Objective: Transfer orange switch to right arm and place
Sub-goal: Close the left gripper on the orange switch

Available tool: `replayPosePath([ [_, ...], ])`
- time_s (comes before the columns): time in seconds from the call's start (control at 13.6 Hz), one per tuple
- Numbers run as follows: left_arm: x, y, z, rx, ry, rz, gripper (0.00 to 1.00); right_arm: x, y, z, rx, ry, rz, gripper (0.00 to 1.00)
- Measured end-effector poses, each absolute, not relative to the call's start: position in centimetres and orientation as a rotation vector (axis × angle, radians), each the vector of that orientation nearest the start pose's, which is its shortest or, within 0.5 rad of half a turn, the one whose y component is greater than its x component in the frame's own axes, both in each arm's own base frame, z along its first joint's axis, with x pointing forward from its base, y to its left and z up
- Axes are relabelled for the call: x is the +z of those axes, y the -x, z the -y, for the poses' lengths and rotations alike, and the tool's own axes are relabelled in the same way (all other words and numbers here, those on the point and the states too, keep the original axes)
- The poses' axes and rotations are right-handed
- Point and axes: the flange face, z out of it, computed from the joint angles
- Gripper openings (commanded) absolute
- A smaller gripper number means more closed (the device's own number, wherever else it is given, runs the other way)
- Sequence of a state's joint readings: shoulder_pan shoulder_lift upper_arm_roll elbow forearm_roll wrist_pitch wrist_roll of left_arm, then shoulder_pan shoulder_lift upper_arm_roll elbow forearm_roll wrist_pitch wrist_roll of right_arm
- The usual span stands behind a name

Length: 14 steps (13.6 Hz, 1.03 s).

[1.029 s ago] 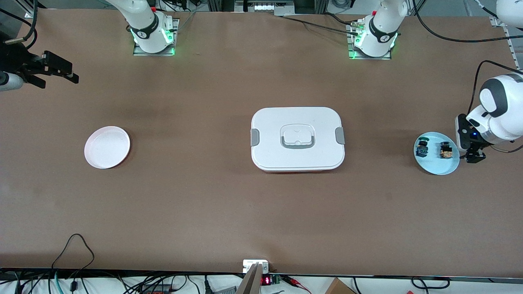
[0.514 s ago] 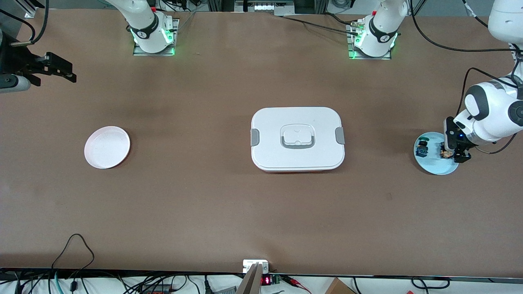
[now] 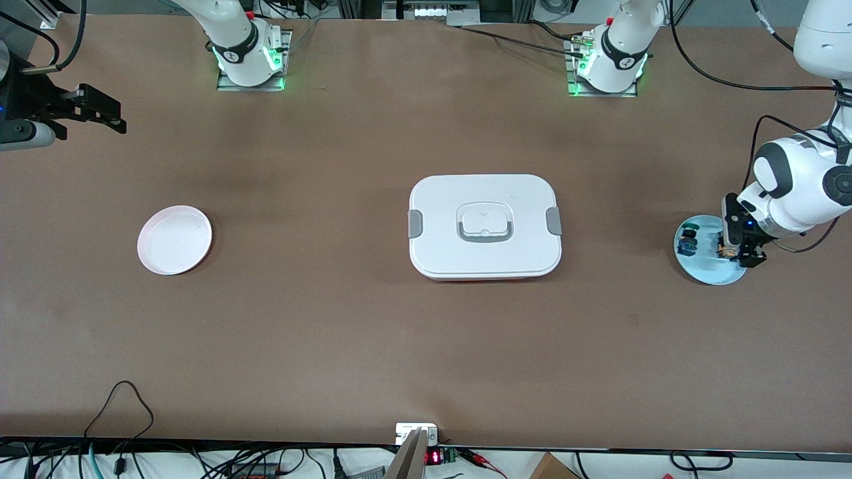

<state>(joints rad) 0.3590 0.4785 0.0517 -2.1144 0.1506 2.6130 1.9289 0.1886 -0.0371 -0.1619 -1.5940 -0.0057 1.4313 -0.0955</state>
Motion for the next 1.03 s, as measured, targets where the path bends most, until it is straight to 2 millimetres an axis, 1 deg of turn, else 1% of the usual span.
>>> replayPosePath([
  [0.15,18.5,-53.2,-22.8,0.133,2.088,-2.269,0.99,62.2,-52.8,-1.2,0.196,3.125,0.191,1.00],
  [0.22,18.3,-53.2,-22.8,0.135,2.088,-2.273,0.95,62.2,-52.8,-1.2,0.194,3.125,0.191,1.00],
  [0.29,18.1,-53.2,-22.7,0.137,2.084,-2.281,0.84,62.2,-52.8,-1.2,0.192,3.125,0.191,1.00],
  [0.37,17.8,-53.2,-22.6,0.137,2.072,-2.297,0.65,62.3,-52.8,-1.2,0.188,3.126,0.191,1.00],
  [0.44,17.7,-53.2,-22.4,0.137,2.057,-2.313,0.43,62.3,-52.9,-1.2,0.183,3.126,0.191,1.00],
  [0.51,17.7,-53.2,-22.4,0.136,2.047,-2.323,0.31,62.3,-52.9,-1.2,0.177,3.127,0.191,1.00],
  [0.59,17.7,-53.3,-22.3,0.135,2.038,-2.331,0.26,62.3,-52.9,-1.2,0.171,3.127,0.191,1.00],
  [0.66,17.8,-53.4,-22.3,0.132,2.028,-2.335,0.25,62.4,-53.0,-1.2,0.169,3.127,0.191,1.00],
  [0.88,18.4,-53.9,-22.3,0.136,2.024,-2.344,0.25,62.4,-53.0,-1.2,0.165,3.127,0.191,1.00],
  [0.96,19.2,-54.4,-22.3,0.153,2.035,-2.356,0.25,62.4,-53.0,-1.2,0.165,3.127,0.191,1.00],
  [1.03,20.6,-55.1,-22.2,0.171,2.044,-2.376,0.25,62.4,-53.0,-1.2,0.164,3.127,0.191,1.00],
])
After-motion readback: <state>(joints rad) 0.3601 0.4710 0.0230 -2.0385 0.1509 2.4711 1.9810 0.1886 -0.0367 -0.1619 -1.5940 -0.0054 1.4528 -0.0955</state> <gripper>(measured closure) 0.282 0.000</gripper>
